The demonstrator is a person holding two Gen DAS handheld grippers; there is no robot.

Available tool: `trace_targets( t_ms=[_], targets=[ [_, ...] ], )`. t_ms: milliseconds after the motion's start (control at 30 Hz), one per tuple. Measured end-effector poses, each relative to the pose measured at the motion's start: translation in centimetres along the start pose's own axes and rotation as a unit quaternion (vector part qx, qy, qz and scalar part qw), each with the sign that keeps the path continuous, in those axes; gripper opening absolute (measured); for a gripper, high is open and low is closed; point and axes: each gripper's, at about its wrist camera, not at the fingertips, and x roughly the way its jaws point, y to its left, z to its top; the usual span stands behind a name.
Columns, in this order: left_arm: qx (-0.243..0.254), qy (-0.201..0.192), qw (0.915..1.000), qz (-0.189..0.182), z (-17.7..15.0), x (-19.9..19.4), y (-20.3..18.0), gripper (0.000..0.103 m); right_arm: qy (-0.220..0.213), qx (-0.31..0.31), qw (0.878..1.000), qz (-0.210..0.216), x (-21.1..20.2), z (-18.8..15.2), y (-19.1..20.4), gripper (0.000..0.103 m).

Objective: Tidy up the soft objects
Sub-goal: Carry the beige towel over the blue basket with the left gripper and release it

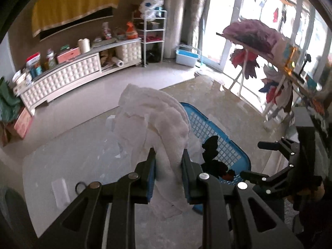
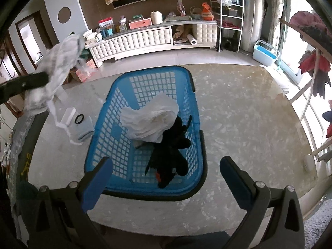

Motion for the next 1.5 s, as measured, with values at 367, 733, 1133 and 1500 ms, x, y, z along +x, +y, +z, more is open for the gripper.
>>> trace_targets(
  t_ms=[367, 733, 1133, 1500],
  targets=[
    [0.049, 0.075, 0.9944, -0.056, 1.4, 9.8, -2.1, 0.02, -0.001, 0.013, 1.0, 0.002, 0.5, 0.5, -2.1, 0.103],
    [0.063, 0.167, 0.978, -0.108, -1.4, 16.1, -2.8, 0.021, 0.007, 0.022, 1.0, 0.006, 1.8, 1.1, -3.4, 0.103],
    [0.1, 0.199, 0.9682, -0.113, -1.8, 18.1, -5.0, 0.021, 0.023, 0.022, 0.999, -0.016, 3.7, 1.9, -4.3, 0.103],
    [0.098, 0.214, 0.9651, -0.116, -1.3, 18.6, -5.4, 0.022, 0.04, 0.027, 0.999, -0.019, 4.7, 1.7, -5.1, 0.103]
  ],
)
